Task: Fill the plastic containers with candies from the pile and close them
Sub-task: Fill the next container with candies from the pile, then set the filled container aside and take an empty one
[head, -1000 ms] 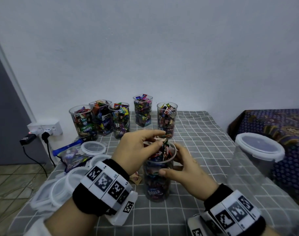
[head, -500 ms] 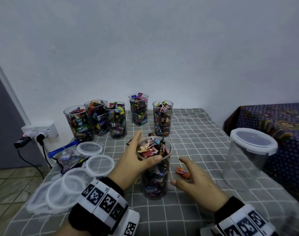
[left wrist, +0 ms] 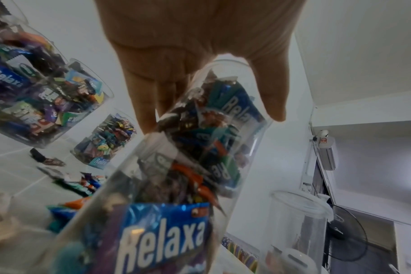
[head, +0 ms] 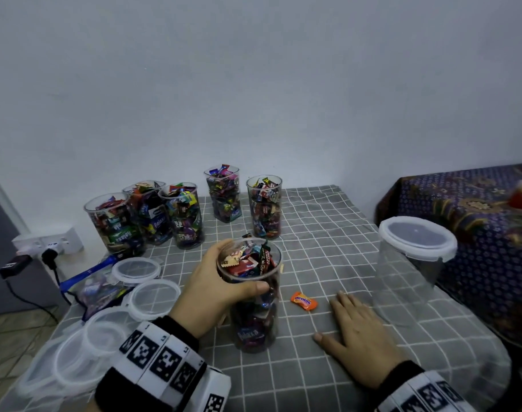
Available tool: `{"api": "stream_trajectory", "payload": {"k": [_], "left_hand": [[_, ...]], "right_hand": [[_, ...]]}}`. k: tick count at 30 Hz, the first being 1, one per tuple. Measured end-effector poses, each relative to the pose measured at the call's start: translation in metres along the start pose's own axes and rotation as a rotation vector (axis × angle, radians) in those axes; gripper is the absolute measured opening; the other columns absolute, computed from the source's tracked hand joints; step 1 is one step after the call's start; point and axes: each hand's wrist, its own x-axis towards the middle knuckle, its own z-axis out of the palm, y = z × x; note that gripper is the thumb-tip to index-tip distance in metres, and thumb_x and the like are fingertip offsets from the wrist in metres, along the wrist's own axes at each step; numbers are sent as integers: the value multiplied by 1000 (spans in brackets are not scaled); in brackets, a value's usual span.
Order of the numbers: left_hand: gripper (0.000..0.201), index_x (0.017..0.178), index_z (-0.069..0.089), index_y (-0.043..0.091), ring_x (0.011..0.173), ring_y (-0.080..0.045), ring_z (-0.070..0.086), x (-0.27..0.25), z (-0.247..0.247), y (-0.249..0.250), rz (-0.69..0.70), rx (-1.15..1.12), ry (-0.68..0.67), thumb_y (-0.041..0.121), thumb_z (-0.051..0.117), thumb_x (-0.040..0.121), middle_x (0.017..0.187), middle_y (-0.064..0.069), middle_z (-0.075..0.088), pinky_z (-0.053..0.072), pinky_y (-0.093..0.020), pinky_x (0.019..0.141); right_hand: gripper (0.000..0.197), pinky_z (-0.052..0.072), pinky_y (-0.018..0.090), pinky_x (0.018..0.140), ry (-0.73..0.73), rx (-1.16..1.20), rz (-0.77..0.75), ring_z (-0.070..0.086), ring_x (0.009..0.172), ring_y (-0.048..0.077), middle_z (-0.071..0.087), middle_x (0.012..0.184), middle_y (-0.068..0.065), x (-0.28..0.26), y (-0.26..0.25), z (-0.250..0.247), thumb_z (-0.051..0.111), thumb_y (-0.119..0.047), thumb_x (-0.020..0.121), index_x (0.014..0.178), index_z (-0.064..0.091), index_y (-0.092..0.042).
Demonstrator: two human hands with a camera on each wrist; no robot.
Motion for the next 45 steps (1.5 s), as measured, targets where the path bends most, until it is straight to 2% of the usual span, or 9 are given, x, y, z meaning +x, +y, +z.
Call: {"api": "stream_trajectory", "payload": {"k": [4,7,12,17,21,29,34,38,45], "left_hand": [[92,127,44,20,81,21,55,16,0,16,46,3,49,25,89,46,107,22,52,42,1,67],[94,123,46,23,90,14,55,36,4,32,101,40,85,43,89,42,107,23,53,44,-8,78],[99,129,43,15,96,5,53,80,29,38,114,62,99,33,89,44,107,17,53,42,-11,84],[86,134,39,13,113,-12,51,124,68,18,92,116,97,25,84,62,125,2,52,39,-25,99],[93,138,35,13,118,-17,49,151,92,4,56,162,112,30,85,62,134,-3,49,37,-32,105],[95,142,31,12,122,-20,45,172,118,-13,-9,179,117,31,83,64,139,-6,44,32,-23,99],[145,150,5,17,139,-24,28,161,111,-4,-6,179,49,65,81,36,153,-9,24,23,-44,115],[105,150,11,23,143,-16,17,129,115,19,265,293,197,58,68,69,157,0,16,19,-43,116],[125,148,8,34,140,-13,21,79,156,43,269,248,-303,83,60,46,157,6,15,22,-43,113]], "right_hand": [[153,-1,32,117,2,1,0,-3,146,17,-3,159,3,3,0,0,-37,-85,21,151,5,-18],[152,-3,31,116,-2,10,-10,-4,146,16,-5,159,2,7,3,-1,-35,-85,21,151,3,-18],[130,-8,27,112,36,11,-42,-5,146,16,-7,159,3,9,4,0,-19,-80,40,151,2,-15],[125,-12,26,107,46,20,-44,-7,146,17,-8,159,4,9,6,2,-8,-90,51,151,1,-15],[112,-14,28,106,93,3,-44,-5,146,18,-7,159,5,11,6,7,-6,-75,57,151,2,-14],[100,-14,30,107,125,7,-49,-6,146,19,-7,159,6,12,8,11,3,-74,71,151,2,-13],[107,-15,30,107,132,-10,-58,-6,146,18,-6,159,5,12,8,12,-4,-72,61,151,1,-14],[108,-13,29,107,115,-4,-50,-5,146,18,-5,159,5,13,7,12,-3,-72,60,151,2,-14],[103,-13,28,107,127,11,-66,1,146,19,4,159,8,15,7,12,3,-68,65,151,10,-12]]}}
